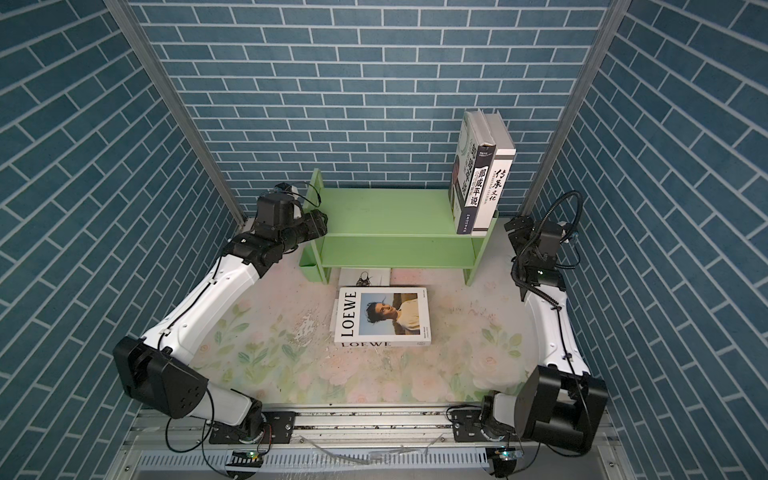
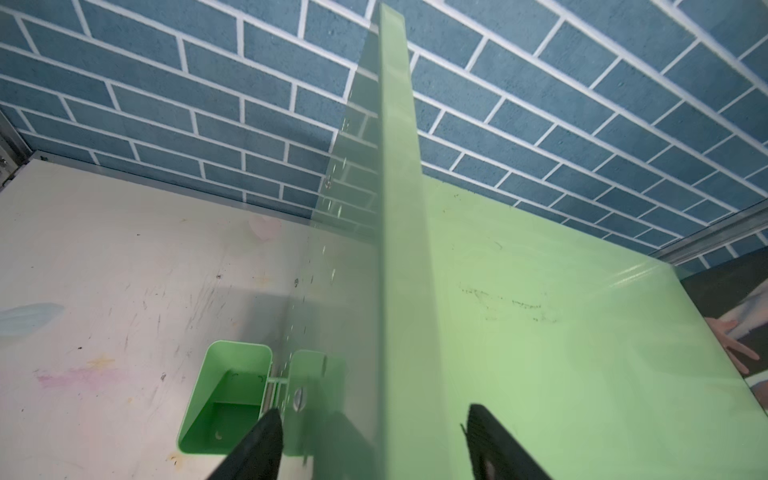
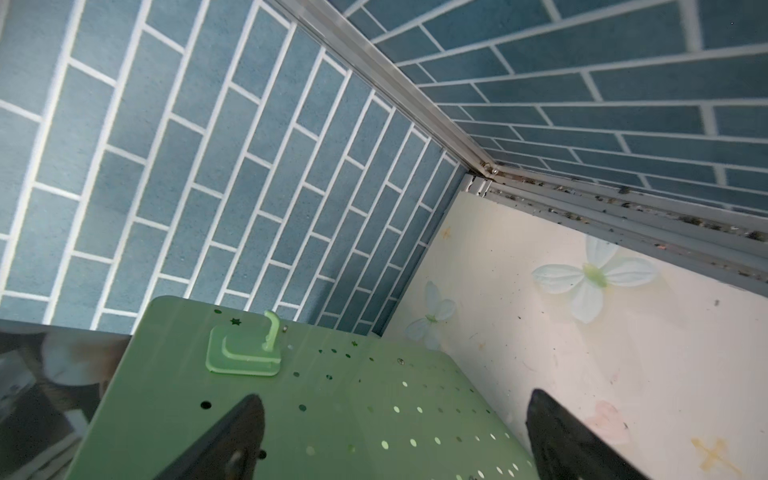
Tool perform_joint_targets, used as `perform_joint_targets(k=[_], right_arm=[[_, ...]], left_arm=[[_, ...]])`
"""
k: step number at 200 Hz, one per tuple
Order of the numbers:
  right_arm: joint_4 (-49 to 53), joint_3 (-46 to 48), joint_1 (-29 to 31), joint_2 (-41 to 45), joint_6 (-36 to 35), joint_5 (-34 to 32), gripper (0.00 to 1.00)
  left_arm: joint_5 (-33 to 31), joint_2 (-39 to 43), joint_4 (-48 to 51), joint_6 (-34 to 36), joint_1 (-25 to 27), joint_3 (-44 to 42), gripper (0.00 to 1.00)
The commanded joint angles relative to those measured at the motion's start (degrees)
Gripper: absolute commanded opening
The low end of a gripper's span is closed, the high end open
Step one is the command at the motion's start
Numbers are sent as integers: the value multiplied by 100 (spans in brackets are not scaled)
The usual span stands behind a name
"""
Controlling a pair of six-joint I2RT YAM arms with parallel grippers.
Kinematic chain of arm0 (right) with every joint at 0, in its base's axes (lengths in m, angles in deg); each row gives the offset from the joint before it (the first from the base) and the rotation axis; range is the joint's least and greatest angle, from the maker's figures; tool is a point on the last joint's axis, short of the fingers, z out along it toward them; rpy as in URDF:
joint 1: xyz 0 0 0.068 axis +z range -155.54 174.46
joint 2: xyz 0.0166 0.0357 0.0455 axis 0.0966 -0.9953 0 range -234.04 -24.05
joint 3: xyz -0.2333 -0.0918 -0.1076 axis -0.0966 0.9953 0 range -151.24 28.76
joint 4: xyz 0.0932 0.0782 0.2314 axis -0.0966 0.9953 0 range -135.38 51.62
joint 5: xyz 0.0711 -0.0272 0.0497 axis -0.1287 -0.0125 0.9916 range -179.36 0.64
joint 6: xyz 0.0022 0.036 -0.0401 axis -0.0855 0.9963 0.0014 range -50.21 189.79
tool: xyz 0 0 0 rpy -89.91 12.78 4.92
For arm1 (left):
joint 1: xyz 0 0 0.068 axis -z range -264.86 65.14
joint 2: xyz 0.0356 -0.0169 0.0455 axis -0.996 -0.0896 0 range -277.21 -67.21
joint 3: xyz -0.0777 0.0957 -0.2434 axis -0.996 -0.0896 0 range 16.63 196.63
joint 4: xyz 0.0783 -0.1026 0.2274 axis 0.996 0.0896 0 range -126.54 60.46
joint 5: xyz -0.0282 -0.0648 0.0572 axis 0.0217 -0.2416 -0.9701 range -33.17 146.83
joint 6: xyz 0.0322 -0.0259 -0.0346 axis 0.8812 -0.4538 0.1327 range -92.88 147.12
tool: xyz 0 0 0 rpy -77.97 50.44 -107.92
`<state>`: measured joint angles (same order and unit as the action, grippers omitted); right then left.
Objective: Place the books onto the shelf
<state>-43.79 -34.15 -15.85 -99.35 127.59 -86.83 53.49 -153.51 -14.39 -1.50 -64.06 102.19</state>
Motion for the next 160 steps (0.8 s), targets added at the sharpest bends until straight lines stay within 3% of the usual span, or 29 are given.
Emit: perform_joint_targets(k=[1,66,160], right_arm=[[-563,-274,-198,-297,189,650,98],[-522,-900,-257,-1459,476,1636,92],[-429,-1291,473,-2096,358,1896,91]], left_arm=[[-181,-118,-202,91,-41,181,63],[-812,-172,-142,115,-51,210,46],[-975,-300,30,14,-420,348,32]])
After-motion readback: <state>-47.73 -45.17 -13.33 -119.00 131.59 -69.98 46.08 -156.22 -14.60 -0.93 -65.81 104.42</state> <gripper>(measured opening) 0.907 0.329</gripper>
